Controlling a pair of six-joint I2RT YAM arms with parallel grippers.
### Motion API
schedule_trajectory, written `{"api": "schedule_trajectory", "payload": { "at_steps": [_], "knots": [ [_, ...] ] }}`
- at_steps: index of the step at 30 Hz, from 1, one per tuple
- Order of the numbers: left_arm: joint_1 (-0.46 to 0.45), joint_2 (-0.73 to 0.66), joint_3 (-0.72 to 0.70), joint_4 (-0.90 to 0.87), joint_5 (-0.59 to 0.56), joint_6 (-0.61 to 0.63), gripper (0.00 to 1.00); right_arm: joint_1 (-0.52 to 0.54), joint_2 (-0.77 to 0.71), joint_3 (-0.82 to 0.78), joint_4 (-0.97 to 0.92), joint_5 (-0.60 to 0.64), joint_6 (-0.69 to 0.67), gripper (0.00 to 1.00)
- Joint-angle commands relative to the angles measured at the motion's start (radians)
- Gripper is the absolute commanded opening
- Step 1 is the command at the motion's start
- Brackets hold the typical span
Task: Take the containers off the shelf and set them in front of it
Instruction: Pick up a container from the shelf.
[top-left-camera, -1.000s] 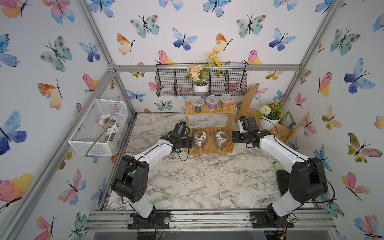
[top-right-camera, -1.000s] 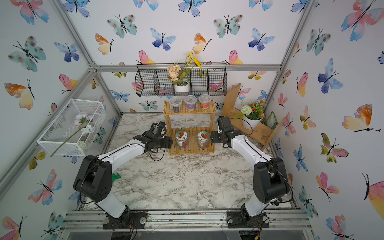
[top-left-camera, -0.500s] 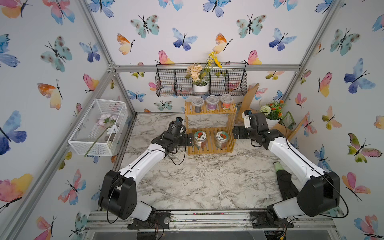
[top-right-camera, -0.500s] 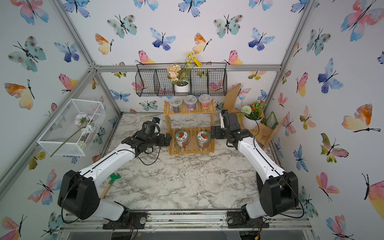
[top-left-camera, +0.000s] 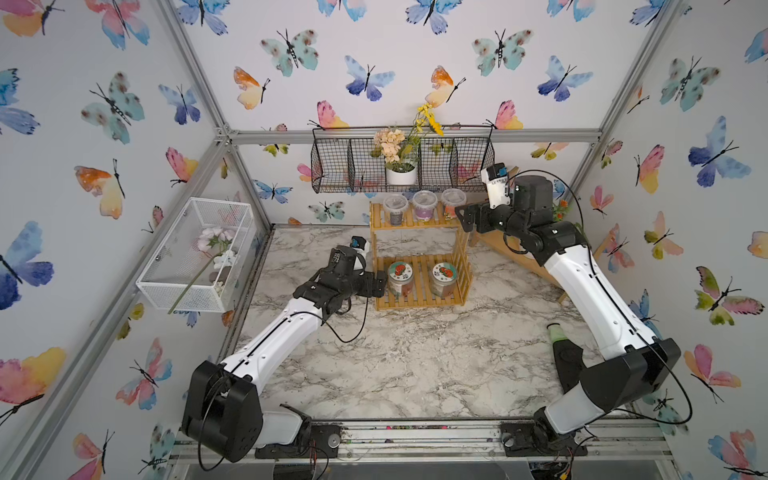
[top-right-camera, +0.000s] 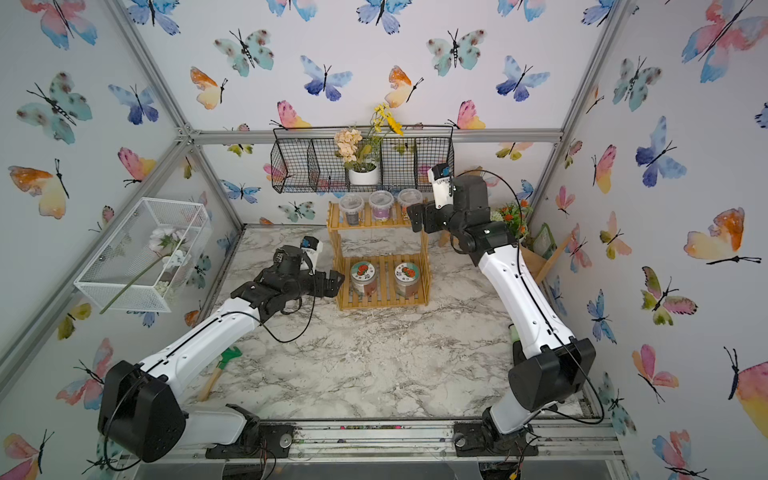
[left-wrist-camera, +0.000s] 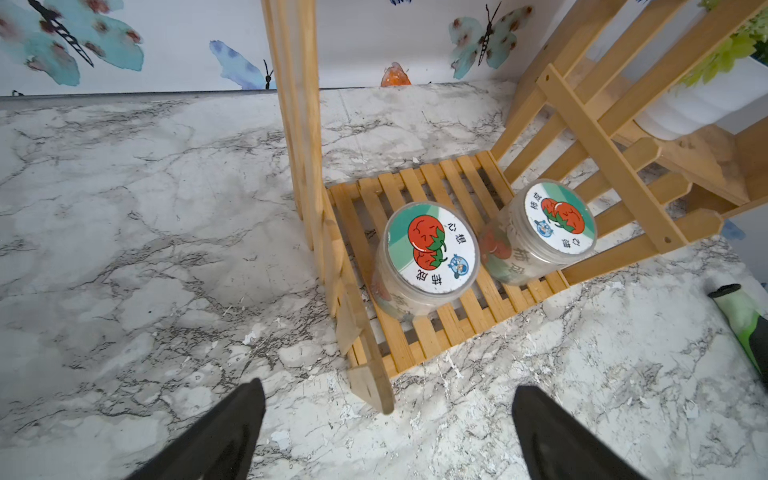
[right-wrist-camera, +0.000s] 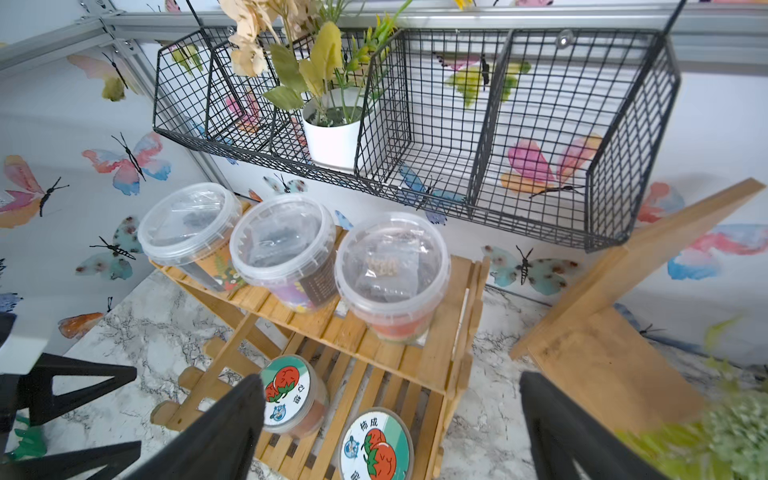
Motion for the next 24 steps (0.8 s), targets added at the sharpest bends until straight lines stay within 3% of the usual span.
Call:
{"api": "schedule_trajectory", "payload": {
  "at_steps": [1,10,24],
  "knots": [
    [0.006,-0.034,0.000,0.017,0.058,0.024,0.99,-0.007,0.044,0.038,-0.020,-0.056,-0.023,0.98],
    [0.012,-0.038,-0.003,0.011,0.060,0.032,0.99,-0.007,0.142,0.140,-0.022,-0.053,-0.049,0.98],
    [0.014,-0.029,-0.002,0.018,0.059,0.030,0.99,-0.007,0.200,0.141,0.044,-0.054,-0.038,0.98]
  ]
}}
